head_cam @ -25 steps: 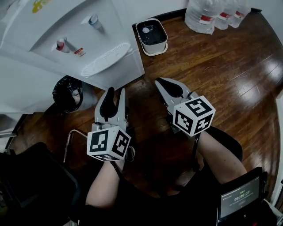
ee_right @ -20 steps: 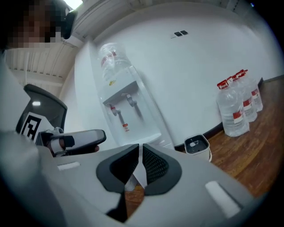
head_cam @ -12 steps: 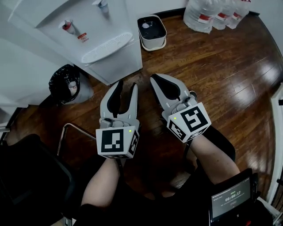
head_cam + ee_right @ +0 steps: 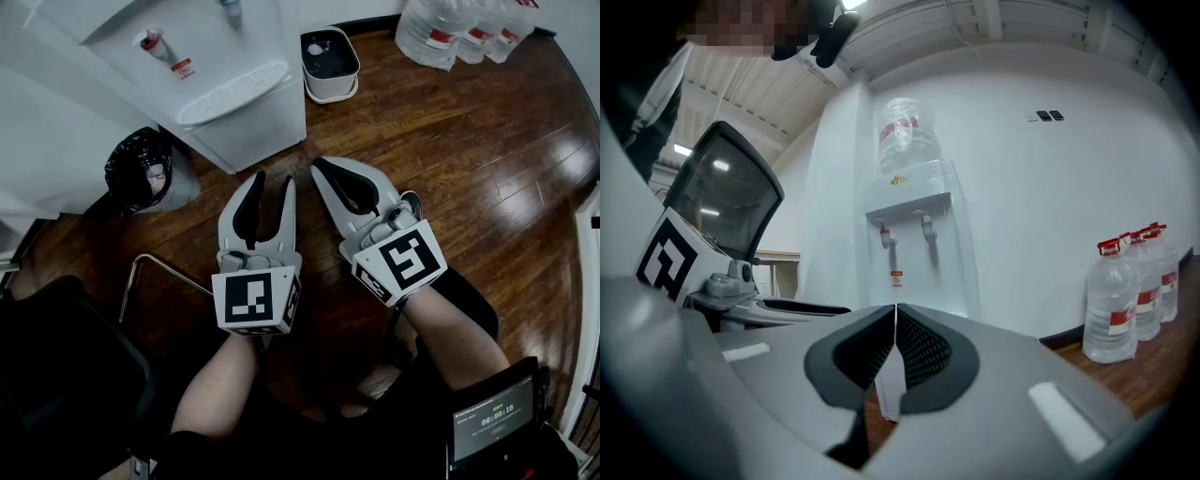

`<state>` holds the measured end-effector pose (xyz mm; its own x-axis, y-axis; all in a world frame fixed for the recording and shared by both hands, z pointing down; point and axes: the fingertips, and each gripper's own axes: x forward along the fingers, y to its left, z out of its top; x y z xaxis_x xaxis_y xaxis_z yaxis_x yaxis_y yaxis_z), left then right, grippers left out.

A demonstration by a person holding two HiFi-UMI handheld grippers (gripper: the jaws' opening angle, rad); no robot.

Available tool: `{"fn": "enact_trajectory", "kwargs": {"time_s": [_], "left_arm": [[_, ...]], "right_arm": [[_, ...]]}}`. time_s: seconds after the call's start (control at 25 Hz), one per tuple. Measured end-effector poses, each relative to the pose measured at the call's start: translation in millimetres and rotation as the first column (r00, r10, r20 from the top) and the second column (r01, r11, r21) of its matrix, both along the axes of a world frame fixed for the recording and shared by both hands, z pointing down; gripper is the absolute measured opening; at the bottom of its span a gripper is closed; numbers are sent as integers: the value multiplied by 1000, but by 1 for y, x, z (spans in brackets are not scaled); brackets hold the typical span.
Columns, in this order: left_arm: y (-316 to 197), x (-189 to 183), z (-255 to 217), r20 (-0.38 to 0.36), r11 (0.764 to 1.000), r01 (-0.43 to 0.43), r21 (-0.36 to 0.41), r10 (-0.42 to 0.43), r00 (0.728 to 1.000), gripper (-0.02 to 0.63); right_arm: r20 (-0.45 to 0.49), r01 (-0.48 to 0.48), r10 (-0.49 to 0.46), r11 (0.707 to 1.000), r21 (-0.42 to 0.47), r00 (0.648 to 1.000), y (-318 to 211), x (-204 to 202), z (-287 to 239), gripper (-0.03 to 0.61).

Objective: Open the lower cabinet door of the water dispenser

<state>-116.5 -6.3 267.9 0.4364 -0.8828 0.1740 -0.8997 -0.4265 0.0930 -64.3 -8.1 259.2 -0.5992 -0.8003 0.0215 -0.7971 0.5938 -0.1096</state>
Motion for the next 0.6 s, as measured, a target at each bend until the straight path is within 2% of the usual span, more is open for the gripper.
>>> {"fn": "enact_trajectory", "kwargs": {"time_s": [0.6], "left_arm": [[1, 2, 6, 2, 1000, 0, -3, 0, 1000, 161]], "right_arm": [[-3, -6, 6, 1000, -6, 1000, -3, 7, 1, 9]]}}
